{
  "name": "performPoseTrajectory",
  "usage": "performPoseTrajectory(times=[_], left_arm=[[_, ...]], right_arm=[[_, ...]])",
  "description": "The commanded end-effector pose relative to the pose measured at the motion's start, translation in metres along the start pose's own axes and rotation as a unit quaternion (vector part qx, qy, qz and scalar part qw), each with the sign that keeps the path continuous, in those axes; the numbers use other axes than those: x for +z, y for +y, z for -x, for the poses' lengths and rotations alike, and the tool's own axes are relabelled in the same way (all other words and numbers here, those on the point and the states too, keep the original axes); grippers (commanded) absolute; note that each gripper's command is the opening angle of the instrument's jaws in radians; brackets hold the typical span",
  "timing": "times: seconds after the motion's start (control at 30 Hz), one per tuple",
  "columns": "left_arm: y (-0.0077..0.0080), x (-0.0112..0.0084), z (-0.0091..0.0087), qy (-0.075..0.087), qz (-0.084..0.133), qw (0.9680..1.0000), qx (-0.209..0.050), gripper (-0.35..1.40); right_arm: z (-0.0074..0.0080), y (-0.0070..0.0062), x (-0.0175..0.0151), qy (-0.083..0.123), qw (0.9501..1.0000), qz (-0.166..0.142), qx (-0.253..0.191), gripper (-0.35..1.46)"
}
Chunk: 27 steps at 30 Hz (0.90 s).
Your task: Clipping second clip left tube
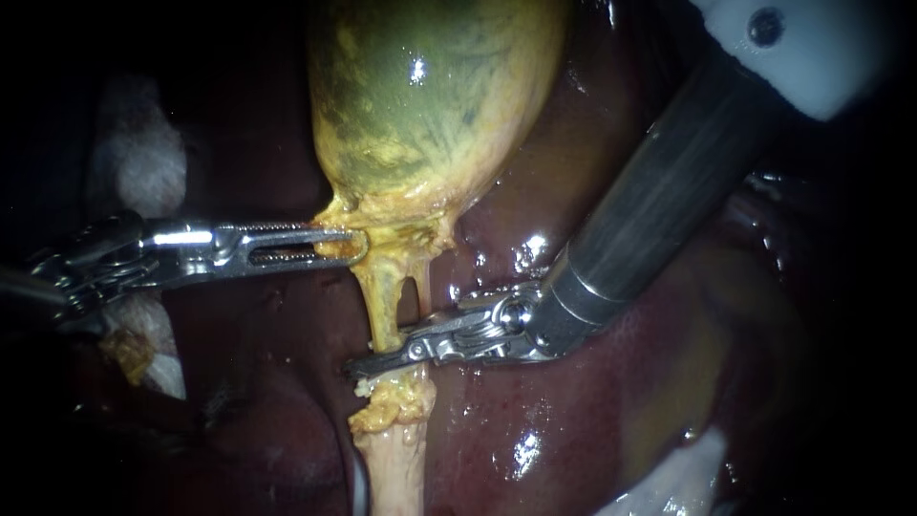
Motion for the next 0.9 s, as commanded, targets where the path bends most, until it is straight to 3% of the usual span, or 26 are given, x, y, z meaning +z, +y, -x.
performPoseTrajectory(times=[0.03,0.17,0.3,0.43,0.9], left_arm=[[0.0,0.0,0.0,0.0,0.0,1.0,0.0,-0.35],[0.0,0.0,0.0,0.0,0.0,1.0,0.0,-0.35],[0.0,0.0,0.0,0.0,0.0,1.0,0.0,-0.35],[0.0,0.0,0.0,0.0,0.0,1.0,0.0,-0.35],[0.0,0.0,0.0,0.0,0.0,1.0,0.0,-0.35]], right_arm=[[-0.0001,0.0,0.0001,0.0,1.0,0.0,0.005,0.46],[-0.0001,0.0002,0.0001,-0.004,0.9998,-0.005,0.018,0.32],[-0.0002,0.0005,0.0001,-0.012,0.9991,-0.014,0.037,-0.08],[-0.0004,0.0008,0.0001,-0.016,0.9987,-0.015,0.046,-0.35],[-0.0005,0.0012,0.0,-0.017,0.9982,-0.018,0.055,-0.35]])
